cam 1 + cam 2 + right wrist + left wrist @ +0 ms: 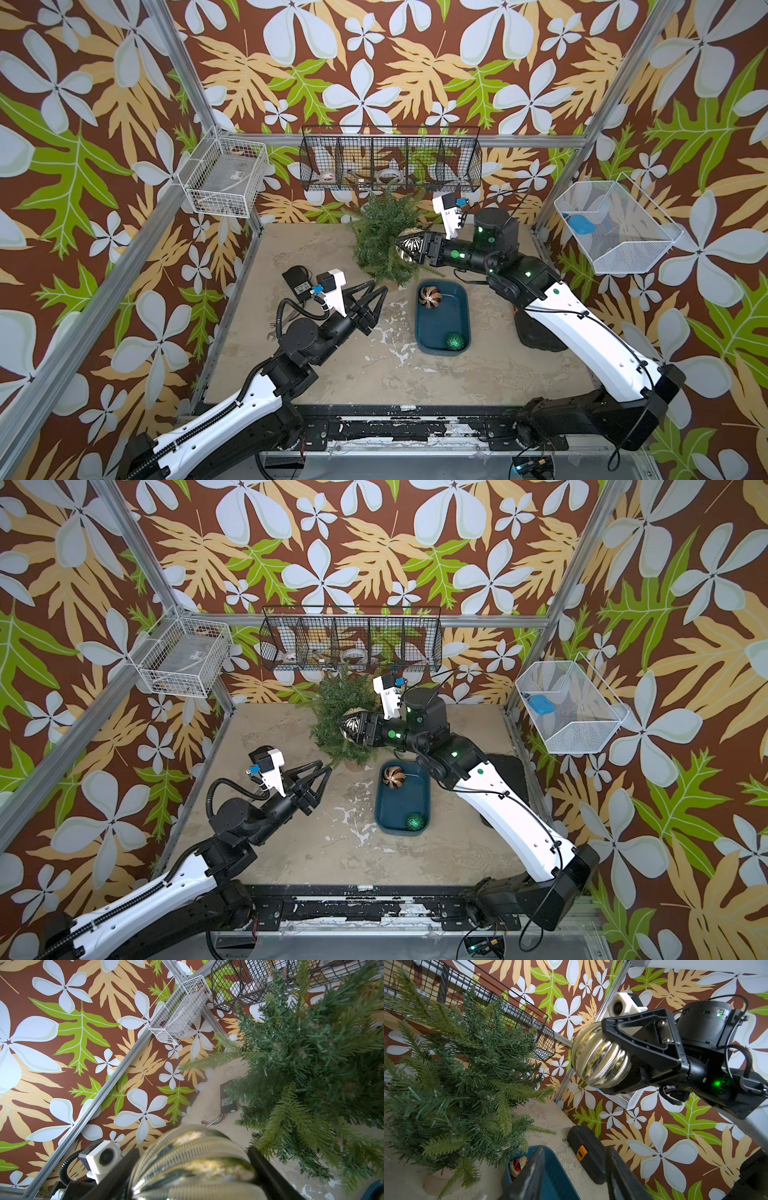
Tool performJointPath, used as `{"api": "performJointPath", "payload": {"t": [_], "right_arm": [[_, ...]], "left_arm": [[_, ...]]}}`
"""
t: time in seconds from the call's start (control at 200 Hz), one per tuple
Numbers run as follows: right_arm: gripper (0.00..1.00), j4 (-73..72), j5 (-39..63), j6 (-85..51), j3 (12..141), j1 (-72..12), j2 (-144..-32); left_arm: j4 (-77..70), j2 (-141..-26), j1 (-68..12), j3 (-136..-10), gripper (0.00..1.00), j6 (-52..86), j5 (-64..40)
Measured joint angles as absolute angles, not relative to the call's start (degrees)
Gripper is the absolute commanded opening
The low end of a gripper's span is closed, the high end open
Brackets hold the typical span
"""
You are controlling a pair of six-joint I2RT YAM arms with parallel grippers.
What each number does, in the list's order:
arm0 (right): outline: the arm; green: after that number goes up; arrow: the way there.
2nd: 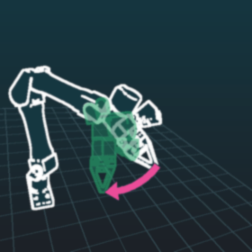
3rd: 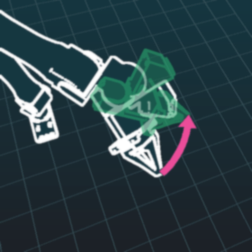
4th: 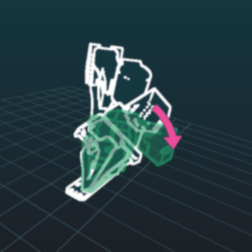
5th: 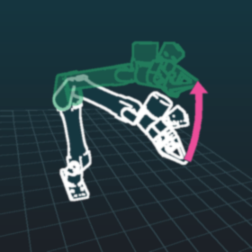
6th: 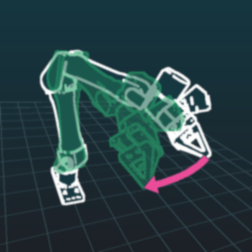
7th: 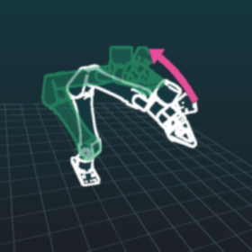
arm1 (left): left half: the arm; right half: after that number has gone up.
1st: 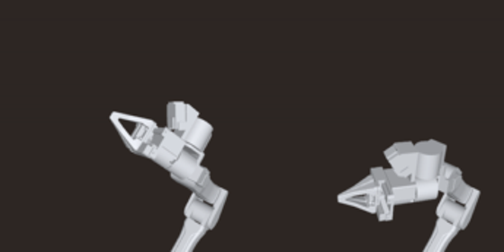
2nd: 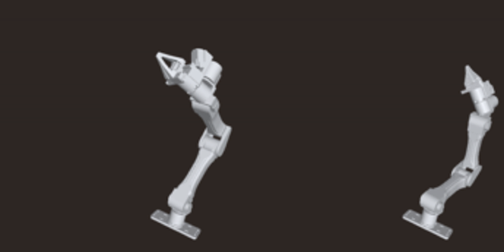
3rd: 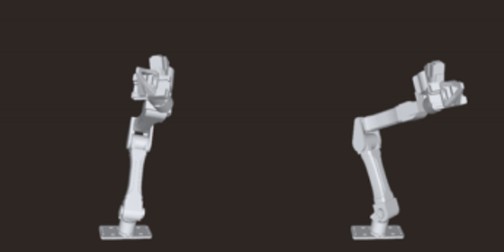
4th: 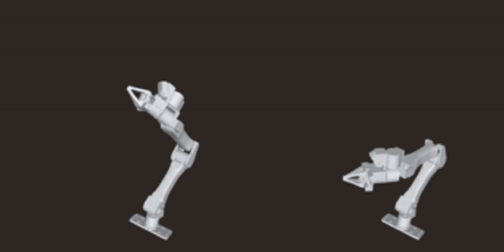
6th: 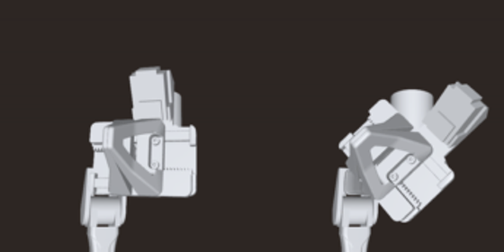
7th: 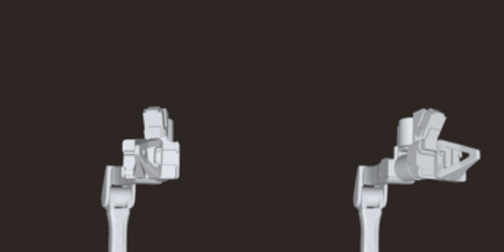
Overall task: Decorate the small christmas tree with ornaments
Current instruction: Hang an ornament on the christmas tree.
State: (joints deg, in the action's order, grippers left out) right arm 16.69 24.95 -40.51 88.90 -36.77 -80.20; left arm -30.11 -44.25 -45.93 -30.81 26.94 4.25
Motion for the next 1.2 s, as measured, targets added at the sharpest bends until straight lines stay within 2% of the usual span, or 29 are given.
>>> {"api": "performJointPath", "payload": {"t": [0.315,1.201], "right_arm": [[0.70,15.5,25.8,-41.2,90.7,-36.9,-82.8],[0.69,16.0,23.9,-39.6,94.4,-36.8,-87.0]], "left_arm": [[-29.4,-44.5,-45.9,-30.7,0.53,26.7,4.5],[-28.8,-45.1,-45.9,-31.5,0.54,24.9,4.2]]}}
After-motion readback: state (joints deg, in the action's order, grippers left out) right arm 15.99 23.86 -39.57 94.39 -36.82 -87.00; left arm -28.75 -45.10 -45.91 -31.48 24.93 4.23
